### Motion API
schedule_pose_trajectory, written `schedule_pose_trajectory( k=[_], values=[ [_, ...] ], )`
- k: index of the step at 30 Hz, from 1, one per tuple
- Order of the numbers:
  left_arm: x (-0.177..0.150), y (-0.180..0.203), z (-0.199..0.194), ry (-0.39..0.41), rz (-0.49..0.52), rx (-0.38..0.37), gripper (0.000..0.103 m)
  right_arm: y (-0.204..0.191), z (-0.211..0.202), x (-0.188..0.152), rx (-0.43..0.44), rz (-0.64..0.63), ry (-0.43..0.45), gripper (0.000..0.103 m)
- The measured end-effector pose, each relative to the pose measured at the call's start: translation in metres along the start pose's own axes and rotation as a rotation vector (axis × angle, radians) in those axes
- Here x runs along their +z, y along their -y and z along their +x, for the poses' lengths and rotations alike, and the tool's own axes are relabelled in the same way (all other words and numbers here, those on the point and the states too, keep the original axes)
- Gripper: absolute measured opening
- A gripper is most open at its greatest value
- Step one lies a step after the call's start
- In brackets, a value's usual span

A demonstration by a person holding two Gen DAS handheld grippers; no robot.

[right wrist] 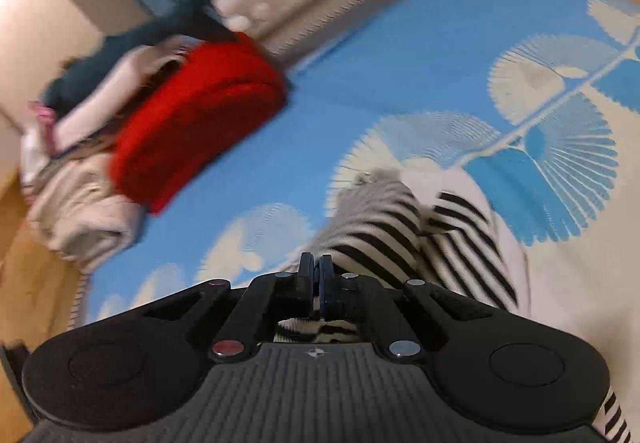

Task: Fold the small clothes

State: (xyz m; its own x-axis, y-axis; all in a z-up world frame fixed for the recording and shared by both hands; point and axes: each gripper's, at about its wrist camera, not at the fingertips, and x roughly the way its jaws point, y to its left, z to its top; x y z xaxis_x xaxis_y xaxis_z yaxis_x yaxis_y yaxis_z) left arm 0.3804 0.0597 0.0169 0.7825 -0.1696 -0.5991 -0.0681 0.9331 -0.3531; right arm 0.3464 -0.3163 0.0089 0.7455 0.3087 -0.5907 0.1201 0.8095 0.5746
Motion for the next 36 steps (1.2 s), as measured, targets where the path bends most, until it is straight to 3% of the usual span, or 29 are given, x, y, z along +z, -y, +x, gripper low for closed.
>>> schedule_pose_trajectory(
  k=[1,2,3,4,5,6,7,8,9,11,13,20,22,24,25,26,28,31,33,34,36],
  values=[
    [0.003,-0.004,-0.006,0.03,0.011,-0.008,0.001,-0.001,-0.006,-0.003,0.028,-0.004,-0.031,0.0],
    [0.005,-0.01,-0.009,0.019,0.008,-0.019,0.001,-0.002,-0.004,-0.008,0.028,-0.021,-0.119,0.001],
    [0.004,-0.017,-0.004,-0.044,-0.005,-0.025,0.001,-0.003,0.006,-0.015,0.002,-0.062,-0.25,0.001],
    [-0.001,-0.024,0.009,-0.182,-0.019,-0.027,0.002,0.0,0.015,-0.024,-0.021,-0.106,-0.351,0.001],
    [-0.011,-0.032,0.025,-0.351,-0.026,-0.017,0.009,0.007,0.023,-0.034,-0.073,-0.128,-0.414,0.002],
    [-0.024,-0.039,0.036,-0.482,-0.02,0.02,0.01,0.017,0.027,-0.039,-0.145,-0.115,-0.428,0.005],
    [-0.034,-0.046,0.036,-0.506,-0.008,0.101,0.011,0.025,0.03,-0.038,-0.201,-0.086,-0.418,0.006],
    [-0.036,-0.05,0.031,-0.474,0.005,0.167,0.014,0.034,0.029,-0.031,-0.219,-0.039,-0.382,0.006],
    [-0.035,-0.051,0.026,-0.452,0.006,0.181,0.016,0.043,0.027,-0.022,-0.21,0.013,-0.337,0.008],
    [-0.025,-0.052,0.019,-0.41,-0.069,0.105,0.037,0.054,0.023,-0.008,-0.191,0.108,-0.239,0.04],
    [-0.022,-0.053,0.018,-0.404,-0.156,0.039,0.053,0.06,0.025,-0.002,-0.212,0.164,-0.176,0.053],
    [-0.053,-0.066,0.055,-0.582,-0.463,0.051,0.053,0.066,0.073,-0.017,-0.15,0.277,-0.237,0.053],
    [-0.058,-0.067,0.061,-0.567,-0.499,0.068,0.053,0.063,0.078,-0.021,-0.148,0.273,-0.233,0.053],
    [-0.057,-0.065,0.068,-0.542,-0.482,0.064,0.045,0.057,0.087,-0.022,-0.157,0.259,-0.231,0.042],
    [-0.055,-0.062,0.074,-0.53,-0.468,0.051,0.023,0.057,0.089,-0.02,-0.154,0.258,-0.224,0.015],
    [-0.055,-0.061,0.076,-0.514,-0.463,0.03,0.004,0.055,0.09,-0.018,-0.153,0.259,-0.213,0.005],
    [-0.047,-0.056,0.069,-0.431,-0.461,-0.028,0.004,0.051,0.081,-0.011,-0.113,0.268,-0.16,0.003],
    [-0.018,-0.045,0.035,-0.152,-0.396,-0.17,0.004,0.039,0.045,0.006,0.055,0.287,0.006,0.002],
    [-0.002,-0.043,0.015,-0.041,-0.36,-0.257,0.004,0.024,0.013,0.014,0.134,0.194,0.121,0.001],
    [0.001,-0.047,0.01,-0.036,-0.358,-0.271,0.004,0.02,0.002,0.015,0.15,0.157,0.151,0.001],
    [-0.002,-0.057,0.016,-0.119,-0.372,-0.236,0.004,0.022,-0.009,0.014,0.153,0.137,0.135,0.001]
  ],
)
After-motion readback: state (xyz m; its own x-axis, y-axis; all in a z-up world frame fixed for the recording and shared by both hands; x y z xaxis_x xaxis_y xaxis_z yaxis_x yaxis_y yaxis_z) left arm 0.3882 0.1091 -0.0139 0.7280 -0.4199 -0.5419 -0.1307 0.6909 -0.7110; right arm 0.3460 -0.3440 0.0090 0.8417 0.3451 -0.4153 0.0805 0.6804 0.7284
